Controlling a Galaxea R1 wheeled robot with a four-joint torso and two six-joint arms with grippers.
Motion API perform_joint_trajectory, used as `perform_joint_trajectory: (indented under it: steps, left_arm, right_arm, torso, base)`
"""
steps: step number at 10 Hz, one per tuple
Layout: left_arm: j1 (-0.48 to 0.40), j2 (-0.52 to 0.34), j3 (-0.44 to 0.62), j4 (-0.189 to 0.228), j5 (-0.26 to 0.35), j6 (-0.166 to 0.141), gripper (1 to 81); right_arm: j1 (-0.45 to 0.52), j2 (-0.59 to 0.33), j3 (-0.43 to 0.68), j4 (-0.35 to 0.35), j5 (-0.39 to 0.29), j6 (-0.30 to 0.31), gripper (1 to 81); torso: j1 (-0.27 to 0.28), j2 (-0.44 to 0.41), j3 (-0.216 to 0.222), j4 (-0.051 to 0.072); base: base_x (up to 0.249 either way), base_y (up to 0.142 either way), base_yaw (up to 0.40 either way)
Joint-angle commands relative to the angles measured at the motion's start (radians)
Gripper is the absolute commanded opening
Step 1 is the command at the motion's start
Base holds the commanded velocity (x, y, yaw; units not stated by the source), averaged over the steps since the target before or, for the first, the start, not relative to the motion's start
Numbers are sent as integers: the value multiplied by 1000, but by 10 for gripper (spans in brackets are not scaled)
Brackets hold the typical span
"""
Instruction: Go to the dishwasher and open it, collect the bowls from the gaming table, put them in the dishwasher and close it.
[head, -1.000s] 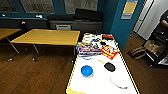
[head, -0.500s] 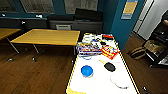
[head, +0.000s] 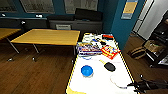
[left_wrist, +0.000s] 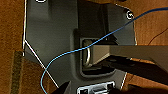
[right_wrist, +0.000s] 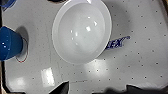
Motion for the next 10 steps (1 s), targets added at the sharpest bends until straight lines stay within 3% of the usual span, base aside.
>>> perform_joint_trajectory:
  steps: [1,3,10]
  left_arm:
    - [-11,-8,5,-1,55,6,811]
    - [-11,-6,5,-1,55,6,811]
    - [-11,-2,-18,-1,57,5,811]
  right_arm:
    - [186,-14,-60,24,-123,55,811]
    - [201,4,-129,27,-134,93,811]
    - [174,182,-349,46,-134,95,811]
  torso:
    - [0,0,0,0]
    - [0,0,0,0]
    - [0,0,0,0]
  base:
    - [0,0,0]
    - [0,0,0]
    - [0,0,0]
